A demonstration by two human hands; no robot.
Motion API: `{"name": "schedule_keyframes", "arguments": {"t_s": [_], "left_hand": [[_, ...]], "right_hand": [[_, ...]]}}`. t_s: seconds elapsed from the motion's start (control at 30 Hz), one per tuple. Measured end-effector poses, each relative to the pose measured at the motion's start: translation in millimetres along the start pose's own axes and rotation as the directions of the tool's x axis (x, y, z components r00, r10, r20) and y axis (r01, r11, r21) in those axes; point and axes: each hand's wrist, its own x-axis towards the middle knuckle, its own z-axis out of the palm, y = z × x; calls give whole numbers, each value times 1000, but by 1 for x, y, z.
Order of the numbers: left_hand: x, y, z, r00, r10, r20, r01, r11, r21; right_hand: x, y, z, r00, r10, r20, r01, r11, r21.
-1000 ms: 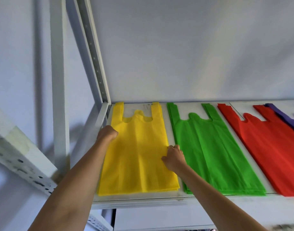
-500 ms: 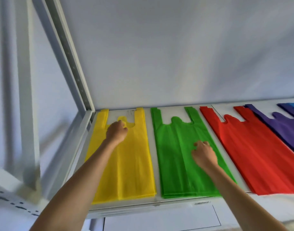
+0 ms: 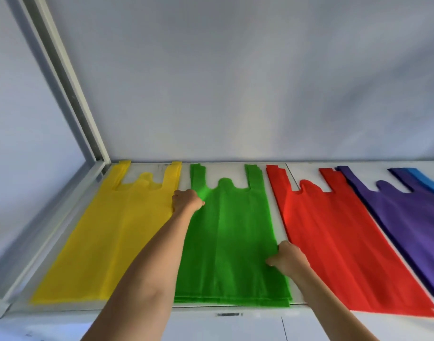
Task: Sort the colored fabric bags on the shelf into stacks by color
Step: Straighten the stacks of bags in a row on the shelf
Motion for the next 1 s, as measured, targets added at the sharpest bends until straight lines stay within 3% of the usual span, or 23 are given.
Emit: {"name": "schedule_keyframes", "arguments": {"t_s": [0.07,0.13,0.23,0.3,0.43,0.67,0.93,1.0], "left_hand": [[0,6,0,999,-42,-10,41,998,-42],[-2,11,1,999,-46,-29,40,981,-191],[-4,12,2,997,-78,-2,67,870,-489],[-4,8,0,994,-108,-14,81,818,-569],[4,-4,-2,988,-120,-100,39,809,-586],[15,-21,7,997,-17,-82,-22,894,-448],[13,-23,11,999,1,-54,-26,889,-457],[11,-19,7,998,-3,-69,-25,915,-403]], "right_hand": [[5,1,0,999,-45,0,45,998,44],[7,2,-1,996,-85,-23,88,986,140],[11,4,-4,997,-71,-16,71,896,438],[14,8,-6,998,-56,-25,61,861,506],[19,13,-2,992,-112,-57,126,876,466],[25,11,11,976,-105,-190,170,916,363],[21,14,13,987,-149,-52,157,902,401],[16,19,5,983,-163,-81,182,904,386]]}}
